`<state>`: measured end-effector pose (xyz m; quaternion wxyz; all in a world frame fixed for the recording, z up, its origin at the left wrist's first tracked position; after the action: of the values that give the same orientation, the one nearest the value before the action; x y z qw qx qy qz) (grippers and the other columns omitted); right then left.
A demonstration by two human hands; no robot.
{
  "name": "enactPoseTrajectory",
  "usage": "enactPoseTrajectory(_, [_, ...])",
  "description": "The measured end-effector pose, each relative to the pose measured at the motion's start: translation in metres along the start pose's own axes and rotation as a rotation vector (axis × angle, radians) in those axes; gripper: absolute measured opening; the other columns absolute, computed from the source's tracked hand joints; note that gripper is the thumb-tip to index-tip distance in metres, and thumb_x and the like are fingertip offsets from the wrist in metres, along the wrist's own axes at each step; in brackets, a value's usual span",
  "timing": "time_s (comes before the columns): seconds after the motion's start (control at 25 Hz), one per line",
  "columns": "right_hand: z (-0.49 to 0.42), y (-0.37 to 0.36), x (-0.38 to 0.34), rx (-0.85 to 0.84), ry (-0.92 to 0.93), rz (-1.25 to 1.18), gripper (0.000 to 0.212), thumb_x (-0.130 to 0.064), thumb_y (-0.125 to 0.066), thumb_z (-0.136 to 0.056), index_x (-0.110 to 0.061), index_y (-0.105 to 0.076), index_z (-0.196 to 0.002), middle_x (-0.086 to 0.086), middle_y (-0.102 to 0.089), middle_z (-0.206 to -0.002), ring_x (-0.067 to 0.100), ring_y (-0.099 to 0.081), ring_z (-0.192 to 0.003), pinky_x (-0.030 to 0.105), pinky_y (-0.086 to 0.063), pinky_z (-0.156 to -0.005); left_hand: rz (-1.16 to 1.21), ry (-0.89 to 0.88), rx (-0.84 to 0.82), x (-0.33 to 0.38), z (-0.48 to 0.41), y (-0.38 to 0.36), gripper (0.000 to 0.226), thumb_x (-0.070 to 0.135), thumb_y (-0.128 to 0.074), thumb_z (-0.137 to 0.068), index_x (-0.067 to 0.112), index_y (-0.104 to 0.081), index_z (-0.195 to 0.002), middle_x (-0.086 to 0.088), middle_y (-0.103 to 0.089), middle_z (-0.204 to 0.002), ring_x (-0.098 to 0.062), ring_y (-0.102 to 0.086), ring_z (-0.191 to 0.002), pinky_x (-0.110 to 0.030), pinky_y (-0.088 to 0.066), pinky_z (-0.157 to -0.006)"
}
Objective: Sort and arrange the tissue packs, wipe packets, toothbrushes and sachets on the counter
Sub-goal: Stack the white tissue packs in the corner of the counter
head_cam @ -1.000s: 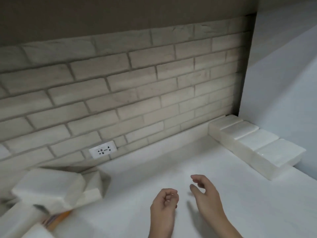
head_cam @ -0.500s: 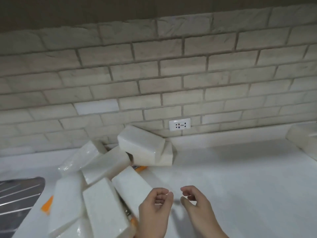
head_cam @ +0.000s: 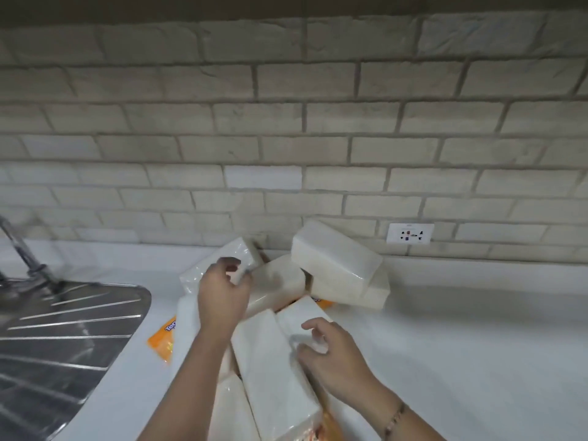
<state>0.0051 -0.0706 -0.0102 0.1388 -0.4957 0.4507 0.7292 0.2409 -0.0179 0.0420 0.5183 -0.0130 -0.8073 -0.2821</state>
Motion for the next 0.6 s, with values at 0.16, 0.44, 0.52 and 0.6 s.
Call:
enactPoseTrajectory(0.16, [-0.006, -0.048, -0.011, -0.232, -0.02, 0.518, 0.09, -0.087, -0.052, -0.068, -0.06, -0.021, -0.148, -0.011, -0.034, -0.143, 0.022, -0.025, -0.137, 0.048, -0.028, -0.107, -0.498, -0.002, -0.236, -0.036, -0.083, -0.036, 0.074, 0.04, -0.073, -0.077, 0.026, -0.041, -0.143, -0.007, -0.046, -0.145, -0.034, -0.046, -0.131, -0.047, -0.045, -0.101])
enactPoseTrajectory(0.44, [-0.013, -0.05, -0.004, -0.25, -0.072, 0.605, 0.103, -0.094, -0.049, -0.062, -0.066, 0.003, -0.148, -0.01, -0.028, -0.149, 0.026, -0.014, -0.145, 0.074, 0.003, -0.111, -0.723, -0.052, -0.516, -0.052, -0.13, -0.082, 0.121, 0.059, -0.077, -0.054, 0.031, -0.014, -0.153, -0.007, -0.04, -0.152, -0.038, -0.04, -0.137, -0.061, -0.037, -0.106])
enactPoseTrajectory(0.52, [-0.015, -0.048, -0.003, -0.266, -0.09, 0.564, 0.102, -0.093, -0.051, -0.063, -0.069, 0.003, -0.145, -0.012, -0.028, -0.148, 0.024, -0.012, -0.146, 0.079, 0.006, -0.109, -0.712, -0.091, -0.551, -0.051, -0.136, -0.089, 0.111, 0.056, -0.075, -0.051, 0.032, -0.026, -0.147, -0.008, -0.054, -0.137, -0.037, -0.052, -0.125, -0.057, -0.043, -0.102])
enactPoseTrajectory(0.6, [-0.015, -0.049, -0.002, -0.269, -0.089, 0.554, 0.101, -0.093, -0.052, -0.064, -0.07, 0.004, -0.145, -0.011, -0.027, -0.148, 0.024, -0.01, -0.146, 0.08, 0.006, -0.108, -0.708, -0.125, -0.532, -0.051, -0.141, -0.086, 0.097, 0.062, -0.073, -0.049, 0.03, -0.041, -0.134, -0.006, -0.063, -0.123, -0.034, -0.06, -0.114, -0.05, -0.05, -0.096])
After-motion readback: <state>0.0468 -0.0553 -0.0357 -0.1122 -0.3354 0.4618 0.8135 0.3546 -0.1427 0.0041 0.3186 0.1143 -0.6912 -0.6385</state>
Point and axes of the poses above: each hand's wrist, its own z-axis away from the middle knuckle, its own y-axis out of the back of the hand, x = y × z, the point moved 5 cm from there along -z, towards the middle knuckle
